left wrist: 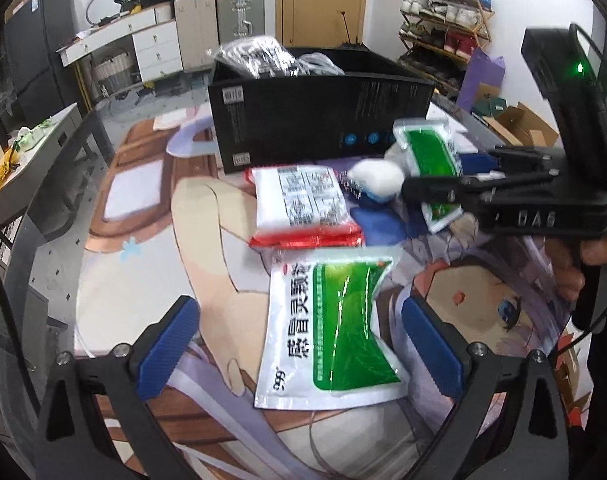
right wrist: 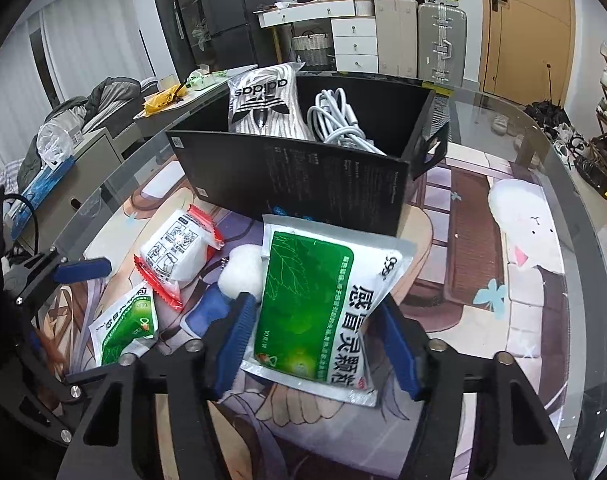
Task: Organize soft objects
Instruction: 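Grasp the large green medicine packet with left tool while right tool grasps another, then lift both green medicine packets and carry them over the black box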
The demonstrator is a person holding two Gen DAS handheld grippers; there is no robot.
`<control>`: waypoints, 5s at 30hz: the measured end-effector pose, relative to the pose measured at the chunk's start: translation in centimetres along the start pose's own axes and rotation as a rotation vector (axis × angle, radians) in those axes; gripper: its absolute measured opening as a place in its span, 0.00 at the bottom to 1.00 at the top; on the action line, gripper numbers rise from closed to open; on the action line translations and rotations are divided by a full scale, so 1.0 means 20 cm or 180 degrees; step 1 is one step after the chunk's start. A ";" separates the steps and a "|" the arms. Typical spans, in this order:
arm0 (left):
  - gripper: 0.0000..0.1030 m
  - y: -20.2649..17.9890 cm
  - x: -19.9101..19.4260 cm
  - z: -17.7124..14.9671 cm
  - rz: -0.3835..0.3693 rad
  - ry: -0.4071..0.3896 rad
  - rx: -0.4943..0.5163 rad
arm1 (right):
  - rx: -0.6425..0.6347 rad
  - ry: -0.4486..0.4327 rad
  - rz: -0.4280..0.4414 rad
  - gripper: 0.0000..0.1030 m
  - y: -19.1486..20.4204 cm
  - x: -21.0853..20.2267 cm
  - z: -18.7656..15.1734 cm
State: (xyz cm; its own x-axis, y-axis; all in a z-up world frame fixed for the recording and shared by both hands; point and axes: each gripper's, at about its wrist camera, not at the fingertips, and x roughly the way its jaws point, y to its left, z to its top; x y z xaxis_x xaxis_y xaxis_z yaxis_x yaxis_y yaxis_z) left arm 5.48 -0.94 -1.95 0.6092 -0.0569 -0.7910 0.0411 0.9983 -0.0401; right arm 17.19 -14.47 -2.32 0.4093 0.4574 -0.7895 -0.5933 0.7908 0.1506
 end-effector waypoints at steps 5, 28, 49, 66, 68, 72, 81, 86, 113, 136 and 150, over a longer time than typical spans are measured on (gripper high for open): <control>0.77 -0.03 -0.03 -0.02 -0.0037 -0.0084 0.0136 | 0.0013 -0.0002 -0.0013 0.52 -0.02 -0.01 0.00; 0.32 0.01 -0.07 0.01 -0.0139 -0.0255 0.0014 | -0.0015 -0.0131 0.0017 0.52 -0.04 -0.08 0.00; 0.31 0.06 -0.17 0.07 -0.0221 -0.0538 -0.0170 | -0.0003 -0.0418 0.0137 0.52 -0.03 -0.18 0.03; 0.31 0.10 -0.25 0.30 -0.0195 -0.0906 -0.0248 | -0.0060 -0.0597 0.0122 0.52 0.02 -0.26 0.10; 0.31 0.12 -0.25 0.33 -0.0205 -0.0960 -0.0327 | -0.0040 -0.0620 0.0088 0.52 0.01 -0.27 0.12; 0.31 0.15 -0.25 0.38 -0.0204 -0.1045 -0.0431 | -0.0036 -0.0680 0.0027 0.52 0.01 -0.29 0.18; 0.31 0.19 -0.23 0.48 -0.0165 -0.1141 -0.0510 | -0.0009 -0.0769 -0.0040 0.52 0.01 -0.28 0.31; 0.31 0.17 -0.20 0.54 -0.0085 -0.1175 -0.0485 | -0.0025 -0.0796 -0.0062 0.52 0.00 -0.26 0.37; 0.31 0.18 -0.06 0.67 -0.0056 -0.1152 -0.0456 | -0.0005 -0.0758 -0.0121 0.52 -0.07 -0.13 0.51; 0.31 0.18 0.06 0.73 -0.0095 -0.1193 -0.0283 | 0.0136 -0.0881 -0.0293 0.52 -0.07 0.02 0.55; 0.35 0.15 0.15 0.71 -0.0054 -0.1212 -0.0241 | -0.0037 -0.0767 -0.0457 0.63 -0.03 0.10 0.55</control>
State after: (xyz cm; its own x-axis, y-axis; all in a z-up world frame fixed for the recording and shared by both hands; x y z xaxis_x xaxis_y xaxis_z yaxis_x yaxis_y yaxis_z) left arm 18.68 1.84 4.30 0.8599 -0.0580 -0.5071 0.0037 0.9942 -0.1076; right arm 25.98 -9.62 2.51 0.6418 0.4258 -0.6378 -0.5248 0.8503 0.0395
